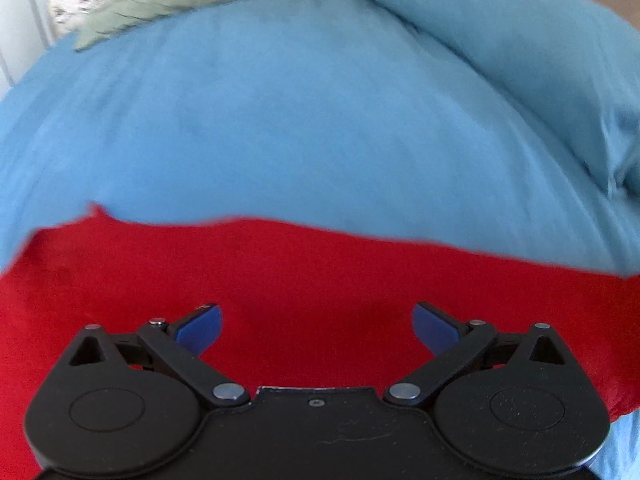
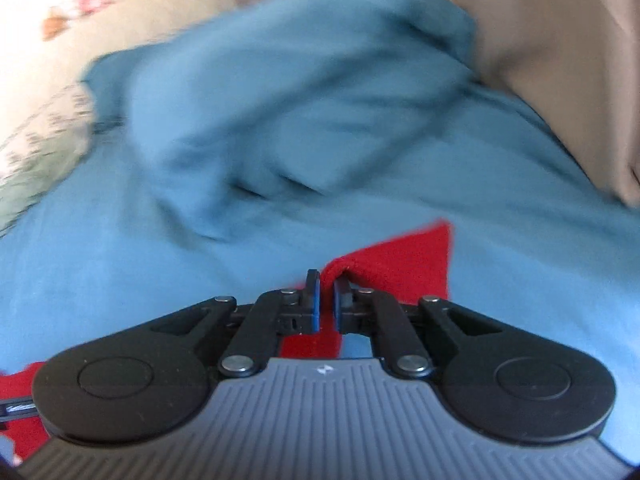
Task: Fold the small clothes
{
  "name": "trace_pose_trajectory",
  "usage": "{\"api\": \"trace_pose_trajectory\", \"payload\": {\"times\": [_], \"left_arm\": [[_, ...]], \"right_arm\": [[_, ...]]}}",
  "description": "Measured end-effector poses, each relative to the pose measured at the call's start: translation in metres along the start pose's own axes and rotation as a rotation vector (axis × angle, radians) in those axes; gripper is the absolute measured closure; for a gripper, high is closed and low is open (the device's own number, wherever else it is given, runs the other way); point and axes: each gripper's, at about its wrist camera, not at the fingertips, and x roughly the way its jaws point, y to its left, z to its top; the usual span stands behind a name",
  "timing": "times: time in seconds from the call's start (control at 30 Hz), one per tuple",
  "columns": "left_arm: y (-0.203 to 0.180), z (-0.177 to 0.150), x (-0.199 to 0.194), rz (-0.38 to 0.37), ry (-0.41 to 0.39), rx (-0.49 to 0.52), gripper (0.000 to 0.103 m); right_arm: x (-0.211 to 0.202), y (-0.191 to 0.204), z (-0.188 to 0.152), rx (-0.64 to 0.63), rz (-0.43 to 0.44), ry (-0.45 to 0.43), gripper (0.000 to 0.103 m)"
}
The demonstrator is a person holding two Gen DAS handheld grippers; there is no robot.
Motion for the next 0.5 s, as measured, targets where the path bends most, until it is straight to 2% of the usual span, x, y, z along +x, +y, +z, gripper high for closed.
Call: {"api": "trace_pose_trajectory", "payload": {"times": [0.13, 0.23, 0.3, 0.4, 0.5], "left_arm": [[0.063, 0.009, -0.047, 0.002, -0.087, -0.062, 0.000], [0.114, 0.007, -0.076, 0.064, -0.129, -0.073, 0.000], [0.149, -0.001, -0.088, 0.104, -0.146, -0.093, 0.000], [0.199, -0.022, -0.093, 0.176, -0.129, -0.144, 0.000], [0.245, -0.052, -0.087, 0.223, -0.084, -0.243, 0.000]], "right_arm": [[-0.028, 0.093, 0.019, -0.138, 0.233, -0.063, 0.081], [-0.044, 0.168, 0.008, -0.223, 0.436, -0.058, 0.082], [-0.050, 0.215, -0.015, -0.280, 0.561, -0.026, 0.082], [-0.050, 0.278, -0.071, -0.380, 0.698, 0.041, 0.082], [-0.045, 0.321, -0.142, -0.517, 0.781, 0.128, 0.082]]}}
